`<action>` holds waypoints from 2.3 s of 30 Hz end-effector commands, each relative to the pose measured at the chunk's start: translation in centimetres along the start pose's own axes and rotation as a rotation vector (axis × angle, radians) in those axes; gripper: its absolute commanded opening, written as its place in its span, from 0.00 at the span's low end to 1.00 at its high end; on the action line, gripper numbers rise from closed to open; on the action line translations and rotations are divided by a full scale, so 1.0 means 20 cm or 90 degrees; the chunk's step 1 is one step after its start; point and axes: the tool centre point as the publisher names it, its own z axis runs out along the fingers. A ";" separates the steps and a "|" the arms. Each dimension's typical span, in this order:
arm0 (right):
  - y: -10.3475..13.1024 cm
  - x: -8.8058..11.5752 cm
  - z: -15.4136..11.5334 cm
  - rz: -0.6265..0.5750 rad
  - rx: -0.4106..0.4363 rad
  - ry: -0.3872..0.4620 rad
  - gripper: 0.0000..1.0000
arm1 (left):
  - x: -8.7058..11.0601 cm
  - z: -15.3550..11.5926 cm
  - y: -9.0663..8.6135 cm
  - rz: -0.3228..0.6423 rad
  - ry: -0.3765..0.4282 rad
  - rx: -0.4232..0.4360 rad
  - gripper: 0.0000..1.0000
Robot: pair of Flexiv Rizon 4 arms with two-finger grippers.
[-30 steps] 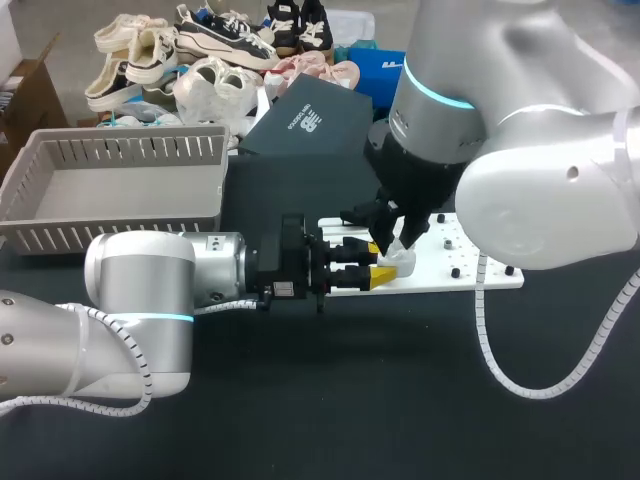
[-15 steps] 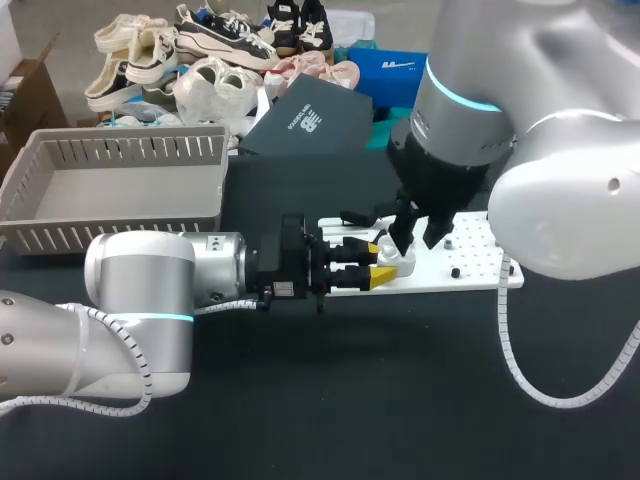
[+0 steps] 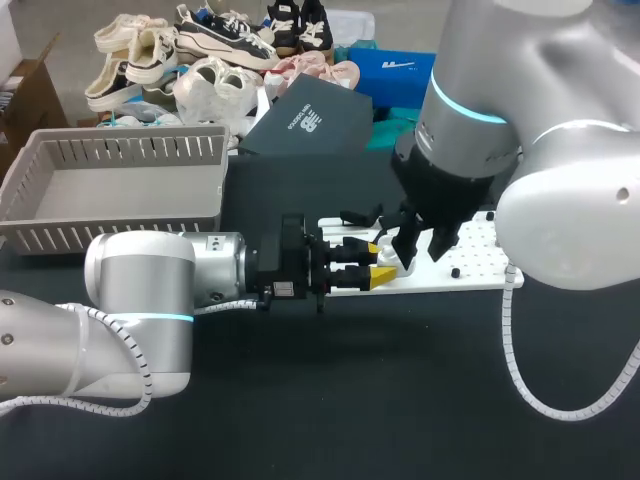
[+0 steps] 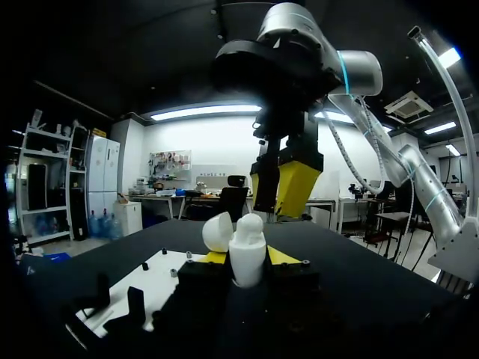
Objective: Pick up each earbud case from the left stands, insert the matching earbuds, close the lid, and place the case in the box.
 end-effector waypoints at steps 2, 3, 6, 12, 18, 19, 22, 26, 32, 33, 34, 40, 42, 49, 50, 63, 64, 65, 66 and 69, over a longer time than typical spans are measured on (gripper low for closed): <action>0.02 -0.05 0.04 0.003 0.000 0.012 0.41 | 0.00 0.00 0.00 0.000 -0.002 0.001 0.00; 0.02 -0.06 0.04 0.003 -0.001 0.013 0.41 | 0.00 0.00 0.00 0.000 -0.002 0.001 0.00; 0.03 -0.07 0.05 0.001 -0.003 0.015 0.41 | 0.00 0.00 0.00 0.000 -0.002 0.001 0.00; 0.04 -0.09 0.05 0.002 -0.004 0.014 0.41 | 0.00 0.00 0.00 0.000 -0.002 0.001 0.00; 0.03 -0.08 0.03 0.003 -0.014 0.018 0.43 | 0.00 0.00 0.00 0.000 -0.002 0.001 0.00; 0.03 -0.08 0.02 0.001 -0.019 0.016 0.43 | 0.00 0.00 0.00 0.000 -0.002 0.001 0.00; 0.02 -0.08 -0.01 0.001 -0.030 0.010 0.46 | 0.00 0.00 0.00 0.000 -0.002 0.001 0.00; -0.01 -0.12 -0.04 0.032 -0.029 -0.007 0.78 | 0.00 0.00 0.00 0.000 -0.002 0.001 0.00; -0.05 -0.26 -0.03 0.189 -0.006 -0.055 1.00 | 0.00 0.00 0.00 0.000 -0.002 0.001 0.00; -0.05 -0.28 -0.03 0.210 -0.002 -0.054 1.00 | 0.00 0.00 0.00 0.000 -0.002 0.001 0.00; -0.06 -0.29 -0.02 0.224 0.003 -0.059 1.00 | 0.00 0.00 0.00 0.000 -0.002 0.001 0.00; -0.09 -0.36 0.00 0.279 0.013 -0.064 1.00 | 0.00 0.00 0.00 0.000 -0.002 0.001 0.00; -0.11 -0.38 0.01 0.294 0.024 -0.065 1.00 | 0.00 0.00 0.00 0.000 -0.002 0.001 0.00; -0.18 -0.41 0.10 0.335 0.055 -0.038 1.00 | 0.00 0.00 0.00 0.000 -0.002 0.001 0.00; -0.19 -0.41 0.11 0.340 0.060 -0.034 1.00 | 0.00 0.00 0.00 0.000 -0.002 0.001 0.00; -0.31 -0.31 0.16 0.360 0.111 -0.001 1.00 | 0.00 0.00 0.00 0.000 -0.002 0.001 0.00; -0.32 -0.29 0.15 0.360 0.114 0.000 1.00 | 0.00 0.00 0.00 0.000 -0.002 0.001 0.00; -0.32 -0.28 0.15 0.360 0.115 0.000 1.00 | 0.00 0.00 0.00 0.000 -0.002 0.001 0.00; -0.32 -0.27 0.14 0.360 0.115 0.001 1.00 | 0.00 0.00 0.00 0.000 -0.002 0.001 0.00; -0.32 -0.24 0.13 0.356 0.119 0.000 1.00 | 0.00 0.00 0.00 0.000 -0.002 0.001 0.00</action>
